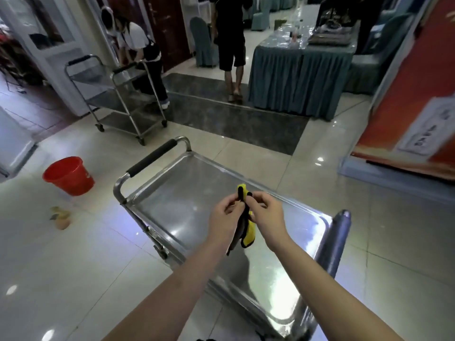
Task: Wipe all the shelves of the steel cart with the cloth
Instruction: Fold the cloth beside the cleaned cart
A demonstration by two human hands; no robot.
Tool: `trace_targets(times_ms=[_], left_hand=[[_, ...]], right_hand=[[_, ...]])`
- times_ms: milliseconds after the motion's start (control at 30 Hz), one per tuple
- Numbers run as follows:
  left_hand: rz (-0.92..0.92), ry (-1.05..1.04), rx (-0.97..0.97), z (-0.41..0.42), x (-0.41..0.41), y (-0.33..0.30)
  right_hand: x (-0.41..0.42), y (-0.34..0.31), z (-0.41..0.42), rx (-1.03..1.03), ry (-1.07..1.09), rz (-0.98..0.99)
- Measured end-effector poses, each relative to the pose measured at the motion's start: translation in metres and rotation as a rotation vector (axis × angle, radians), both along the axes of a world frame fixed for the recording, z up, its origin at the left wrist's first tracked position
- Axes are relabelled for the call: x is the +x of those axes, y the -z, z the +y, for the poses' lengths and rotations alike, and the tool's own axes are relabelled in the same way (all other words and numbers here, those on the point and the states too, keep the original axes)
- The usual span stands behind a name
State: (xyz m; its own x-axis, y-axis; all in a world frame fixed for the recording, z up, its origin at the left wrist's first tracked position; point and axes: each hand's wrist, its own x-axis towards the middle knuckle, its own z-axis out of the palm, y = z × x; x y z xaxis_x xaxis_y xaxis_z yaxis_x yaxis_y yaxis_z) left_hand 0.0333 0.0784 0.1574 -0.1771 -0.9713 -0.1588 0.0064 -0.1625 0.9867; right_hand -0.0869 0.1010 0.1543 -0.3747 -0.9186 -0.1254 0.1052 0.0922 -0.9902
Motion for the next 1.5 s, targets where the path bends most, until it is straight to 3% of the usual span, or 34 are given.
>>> trace_targets(times_ms=[433,667,900,1067,1200,1500], left_hand=[[0.021,0.416,0.012,-0.051,-0.068,0.017],[0.009,0.695,-0.064,-0.039,-0.079,0.023],[0.073,0.856,-0.018,-0.004,-0.081,0.024],[0.042,0.826,0.088,0.02,-0.081,0.03],[-0.012,0.819,0.047,0.02,-0.088,0.036],[-0.341,0.756,-0.345,-0.01,-0.106,0.071]], right_hand=[[-0.045,0.01,0.003,0.071,0.474,0.051],[-0.035,0.006,0.036,0.086,0.724,0.131],[-0.02,0.006,0.083,0.082,0.868,0.141],[-0.025,0.011,0.103,0.167,0.92,0.155],[-0.04,0.014,0.119,0.192,0.984,0.219],[-0.115,0.043,0.174,0.415,0.978,0.438]])
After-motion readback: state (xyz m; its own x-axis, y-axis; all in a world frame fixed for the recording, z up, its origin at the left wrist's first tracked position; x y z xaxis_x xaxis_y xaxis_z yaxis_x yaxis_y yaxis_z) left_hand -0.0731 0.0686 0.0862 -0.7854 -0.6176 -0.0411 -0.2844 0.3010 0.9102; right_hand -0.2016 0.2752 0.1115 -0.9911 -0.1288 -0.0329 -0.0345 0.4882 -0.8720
